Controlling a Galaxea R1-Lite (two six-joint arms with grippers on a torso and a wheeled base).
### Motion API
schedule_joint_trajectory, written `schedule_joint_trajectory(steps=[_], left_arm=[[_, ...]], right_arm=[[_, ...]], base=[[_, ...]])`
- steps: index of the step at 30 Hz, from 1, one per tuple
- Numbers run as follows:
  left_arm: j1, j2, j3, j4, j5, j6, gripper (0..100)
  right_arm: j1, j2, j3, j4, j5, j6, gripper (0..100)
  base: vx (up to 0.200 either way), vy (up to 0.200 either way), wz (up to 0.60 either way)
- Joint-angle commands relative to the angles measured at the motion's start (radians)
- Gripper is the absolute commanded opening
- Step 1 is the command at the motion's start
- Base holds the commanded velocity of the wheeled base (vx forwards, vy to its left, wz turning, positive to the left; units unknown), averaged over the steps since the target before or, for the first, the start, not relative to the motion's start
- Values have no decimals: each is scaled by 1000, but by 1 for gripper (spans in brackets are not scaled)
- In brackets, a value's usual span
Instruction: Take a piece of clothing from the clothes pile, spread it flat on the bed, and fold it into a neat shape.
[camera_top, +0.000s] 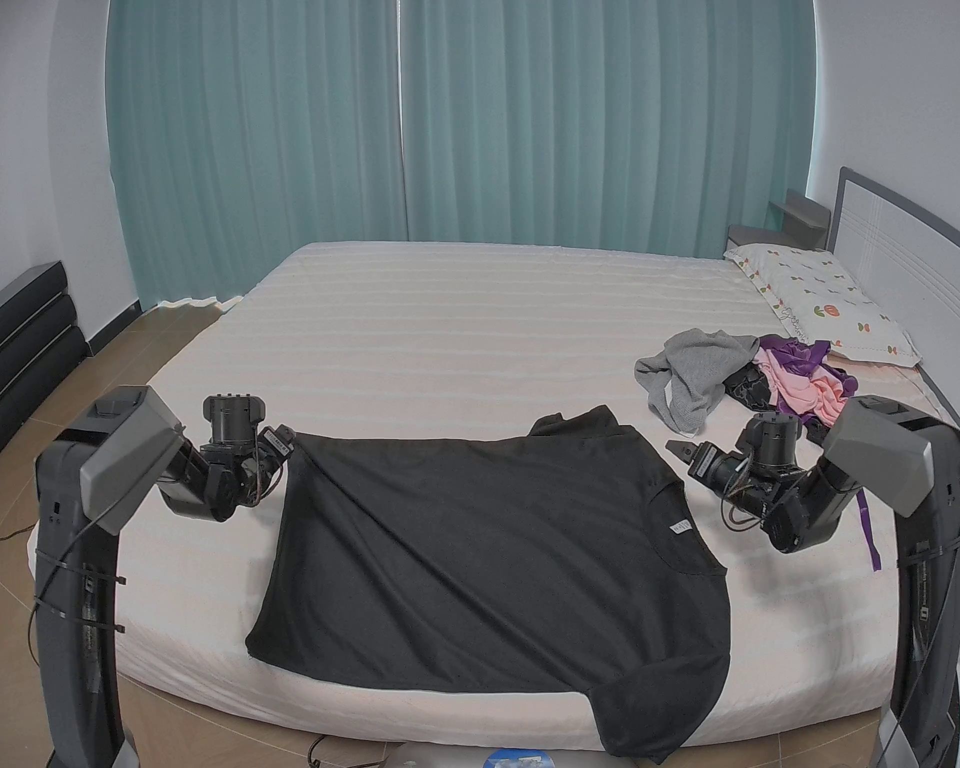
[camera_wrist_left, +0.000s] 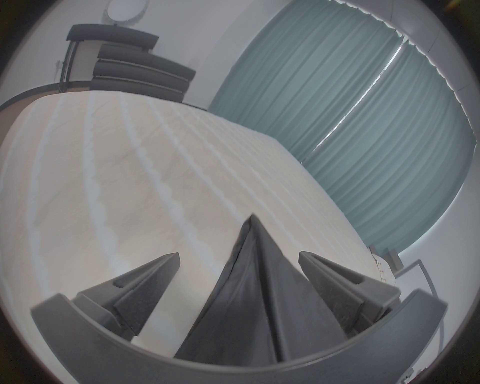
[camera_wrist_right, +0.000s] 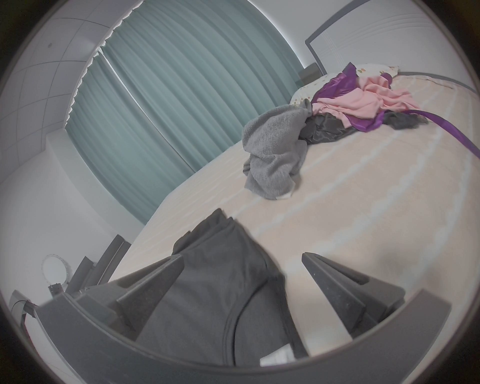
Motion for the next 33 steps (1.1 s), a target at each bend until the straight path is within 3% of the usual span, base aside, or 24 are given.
schedule_joint_trajectory(steps=[1,8,13,22,25,33], left_arm=[[27,-459,574,-61,-218,-22,100],[33,-598,898,-184,-231,-22,100],[21,-632,1034,-242,-256,-25,100],[28,-560,1063,-267,-357,-81,100],[31,-555,1069,-267,-365,-77,100],[33,-492,1074,-282,-365,-72,100]], right_arm=[[-18,-396,581,-155,135,46,100],[39,-481,844,-261,134,142,100],[39,-456,949,-358,141,177,100],[29,-320,1047,-494,215,269,100],[36,-295,1082,-563,217,272,100],[54,-271,1088,-565,217,273,100]], base=[[0,0,0],[0,0,0],[0,0,0],[-156,0,0],[-133,0,0],[0,0,0]])
